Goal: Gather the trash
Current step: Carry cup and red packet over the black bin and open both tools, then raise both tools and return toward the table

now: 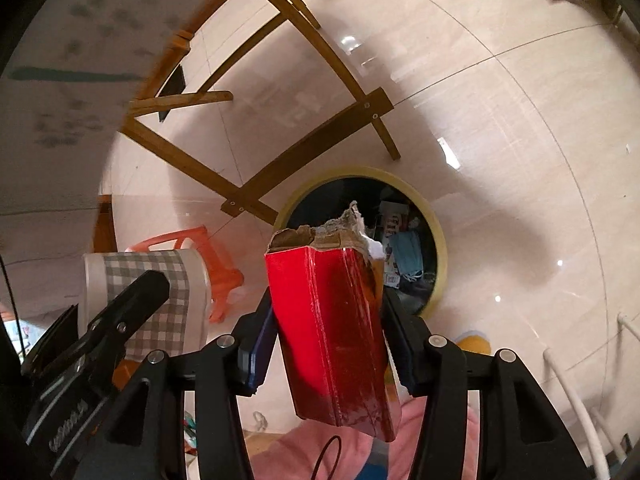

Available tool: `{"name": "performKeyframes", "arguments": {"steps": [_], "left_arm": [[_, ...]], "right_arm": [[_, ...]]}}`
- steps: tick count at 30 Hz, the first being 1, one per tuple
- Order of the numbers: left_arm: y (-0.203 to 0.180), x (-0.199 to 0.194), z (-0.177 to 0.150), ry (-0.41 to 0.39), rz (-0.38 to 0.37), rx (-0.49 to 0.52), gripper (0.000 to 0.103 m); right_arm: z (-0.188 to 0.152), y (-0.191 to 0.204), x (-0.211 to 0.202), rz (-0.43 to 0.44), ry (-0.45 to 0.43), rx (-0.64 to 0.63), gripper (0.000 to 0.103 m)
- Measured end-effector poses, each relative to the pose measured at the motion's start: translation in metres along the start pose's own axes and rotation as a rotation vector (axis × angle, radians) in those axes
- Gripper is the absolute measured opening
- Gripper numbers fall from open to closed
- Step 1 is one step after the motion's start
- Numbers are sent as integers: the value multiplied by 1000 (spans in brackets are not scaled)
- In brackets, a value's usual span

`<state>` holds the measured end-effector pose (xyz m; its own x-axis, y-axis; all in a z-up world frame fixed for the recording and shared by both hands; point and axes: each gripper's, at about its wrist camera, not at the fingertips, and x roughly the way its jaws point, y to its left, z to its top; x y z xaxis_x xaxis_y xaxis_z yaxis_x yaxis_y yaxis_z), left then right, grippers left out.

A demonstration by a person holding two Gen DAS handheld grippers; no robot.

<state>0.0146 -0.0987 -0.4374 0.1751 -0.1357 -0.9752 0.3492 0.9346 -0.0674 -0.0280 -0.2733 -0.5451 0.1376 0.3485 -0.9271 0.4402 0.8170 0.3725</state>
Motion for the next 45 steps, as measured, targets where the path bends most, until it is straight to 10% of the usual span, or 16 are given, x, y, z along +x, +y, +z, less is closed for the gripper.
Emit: {"name": "performKeyframes", "arguments": {"steps": [9, 29, 45], "left_arm": [[13, 36, -14, 9, 10, 36, 82], [7, 9, -25, 24, -28, 38, 83], [-5, -138, -28, 45, -77, 27, 83]], "right_arm": [[6, -16, 58, 6, 3, 90, 76], [-10, 0, 1, -52, -94, 77, 77], [-46, 55, -141, -50, -123, 5, 77]]}}
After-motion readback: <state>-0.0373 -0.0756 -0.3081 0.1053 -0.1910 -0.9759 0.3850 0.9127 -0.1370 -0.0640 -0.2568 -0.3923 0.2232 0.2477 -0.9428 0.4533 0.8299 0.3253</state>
